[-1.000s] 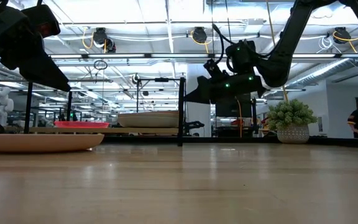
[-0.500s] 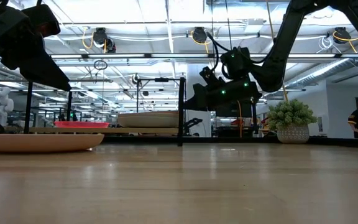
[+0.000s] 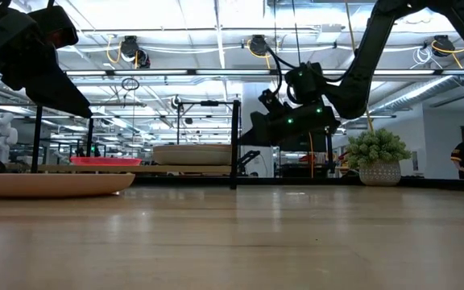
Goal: Place and stack plates onto a shelf
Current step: Stack the left orange transparent plate on top of the pink transparent plate on the shelf
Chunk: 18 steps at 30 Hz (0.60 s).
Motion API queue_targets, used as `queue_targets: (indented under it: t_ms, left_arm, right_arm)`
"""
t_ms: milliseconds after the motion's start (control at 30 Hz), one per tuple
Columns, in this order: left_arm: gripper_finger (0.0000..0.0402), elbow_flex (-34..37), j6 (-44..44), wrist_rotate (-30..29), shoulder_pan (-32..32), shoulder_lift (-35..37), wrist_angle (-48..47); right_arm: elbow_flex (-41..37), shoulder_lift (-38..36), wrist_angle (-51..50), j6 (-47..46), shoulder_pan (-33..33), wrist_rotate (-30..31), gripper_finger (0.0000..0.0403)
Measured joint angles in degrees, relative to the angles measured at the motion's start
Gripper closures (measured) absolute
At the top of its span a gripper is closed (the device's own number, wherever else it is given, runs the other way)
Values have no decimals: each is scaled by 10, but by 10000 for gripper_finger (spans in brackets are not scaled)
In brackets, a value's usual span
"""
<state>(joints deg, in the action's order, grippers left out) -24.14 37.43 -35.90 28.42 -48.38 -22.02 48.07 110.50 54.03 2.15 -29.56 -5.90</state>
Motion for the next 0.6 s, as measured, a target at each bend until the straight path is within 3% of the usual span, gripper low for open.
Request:
queue_targets:
  t_ms: [333, 600]
  left_arm:
    - [158, 0, 1, 0, 0, 0, 0]
    - [158, 0, 6, 0, 2, 0, -5]
  right_arm:
    - [-8, -14, 13, -25, 2, -2, 403]
    - [-22, -121, -74, -32, 29, 7, 403]
